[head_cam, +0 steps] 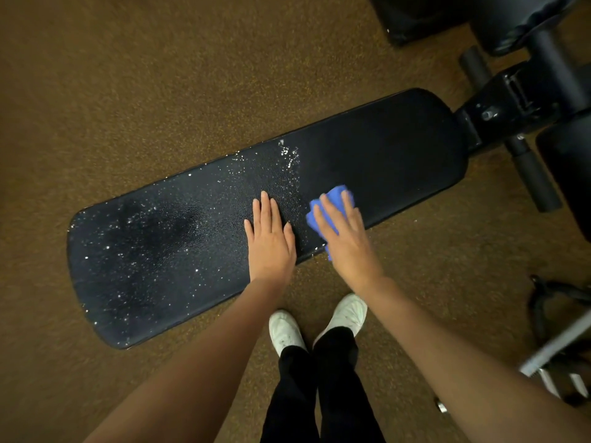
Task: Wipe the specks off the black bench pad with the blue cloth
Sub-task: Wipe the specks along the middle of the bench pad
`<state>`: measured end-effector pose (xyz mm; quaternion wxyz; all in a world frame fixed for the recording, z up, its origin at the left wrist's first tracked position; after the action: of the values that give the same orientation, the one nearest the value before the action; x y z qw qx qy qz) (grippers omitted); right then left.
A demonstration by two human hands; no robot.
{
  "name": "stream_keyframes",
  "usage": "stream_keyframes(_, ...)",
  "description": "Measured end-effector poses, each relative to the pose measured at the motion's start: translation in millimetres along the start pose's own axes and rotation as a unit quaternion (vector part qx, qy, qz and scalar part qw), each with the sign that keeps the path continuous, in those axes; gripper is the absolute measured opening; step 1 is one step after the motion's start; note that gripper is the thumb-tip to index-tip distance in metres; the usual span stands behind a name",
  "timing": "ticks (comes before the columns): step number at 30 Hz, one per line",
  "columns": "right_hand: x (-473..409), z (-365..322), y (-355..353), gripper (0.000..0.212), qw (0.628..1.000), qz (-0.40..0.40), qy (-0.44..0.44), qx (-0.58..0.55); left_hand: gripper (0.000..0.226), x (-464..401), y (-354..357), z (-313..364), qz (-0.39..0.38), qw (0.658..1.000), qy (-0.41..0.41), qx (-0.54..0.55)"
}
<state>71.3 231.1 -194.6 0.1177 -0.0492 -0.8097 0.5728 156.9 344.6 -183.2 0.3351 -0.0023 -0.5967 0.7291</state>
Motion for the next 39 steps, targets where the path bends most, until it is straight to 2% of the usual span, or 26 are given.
stream_keyframes(2, 18, -3, 1, 0.092, 0.997, -0.016, -0.073, -0.003, 0.061, 0, 0, 1, -0.002, 1.0, -0.004, 0.006)
stream_keyframes(4, 27, 9, -7, 0.09, 0.993, -0.034, -0.11, -0.003, 0.053, 0, -1, 2, -0.008, 1.0, -0.008, 0.013)
stream_keyframes(5, 26, 18, -14, 0.09, 0.995, -0.037, -0.097, 0.003, 0.052, 0, -2, 2, -0.01, 1.0, -0.008, 0.016)
stream_keyframes(8, 5, 49, -29, 0.092, 1.0, -0.012, 0.024, 0.014, 0.052, 1, -3, 2, -0.01, 1.0, -0.004, 0.018)
stream_keyframes(10, -5, 49, -30, 0.091, 0.997, -0.007, 0.072, 0.005, 0.053, 1, -1, 2, -0.008, 1.0, -0.005, 0.014)
stream_keyframes(13, 0, 21, -15, 0.09, 0.999, 0.013, 0.05, -0.017, 0.056, 0, 1, 3, -0.001, 1.0, -0.012, 0.009)
stream_keyframes(16, 15, -9, 0, 0.092, 1.0, -0.007, -0.009, -0.019, 0.06, 1, 1, 4, 0.002, 1.0, -0.014, 0.013)
stream_keyframes(20, 17, 14, -13, 0.076, 0.996, -0.013, -0.081, -0.029, 0.053, 1, 0, 4, -0.006, 1.0, -0.02, 0.017)
stream_keyframes(23, -4, 40, -26, 0.081, 0.999, 0.002, 0.023, -0.041, 0.055, 1, 1, 3, -0.002, 1.0, -0.021, 0.003)
stream_keyframes(26, -26, 26, -21, 0.087, 0.995, 0.01, 0.093, -0.047, 0.056, 0, 1, 5, -0.007, 1.0, -0.028, 0.002)
stream_keyframes(28, -32, 10, -16, 0.087, 0.995, 0.021, 0.083, -0.047, 0.059, -1, 2, 7, -0.005, 0.999, -0.034, 0.004)
stream_keyframes(31, -22, -8, -7, 0.087, 0.999, 0.001, 0.005, -0.051, 0.07, 0, 1, 8, 0.007, 0.999, -0.033, 0.01)
stream_keyframes(34, -12, 3, -12, 0.09, 0.997, -0.015, -0.04, -0.063, 0.069, 0, -1, 7, 0.017, 0.999, -0.033, 0.025)
stream_keyframes(39, -61, 40, -34, 0.084, 0.996, 0.016, 0.051, -0.073, 0.069, -3, -2, 10, 0.026, 0.998, -0.037, 0.031)
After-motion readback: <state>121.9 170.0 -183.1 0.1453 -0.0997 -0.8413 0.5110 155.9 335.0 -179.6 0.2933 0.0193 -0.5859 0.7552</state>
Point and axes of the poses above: each hand's wrist, its own x-axis away from the middle knuckle, its own y-axis out of the palm, z = x × y, the point moved 3 cm from there along -x, towards the middle knuckle, and after that the axes turned 4 degrees about -z, right-handed, at the moved point
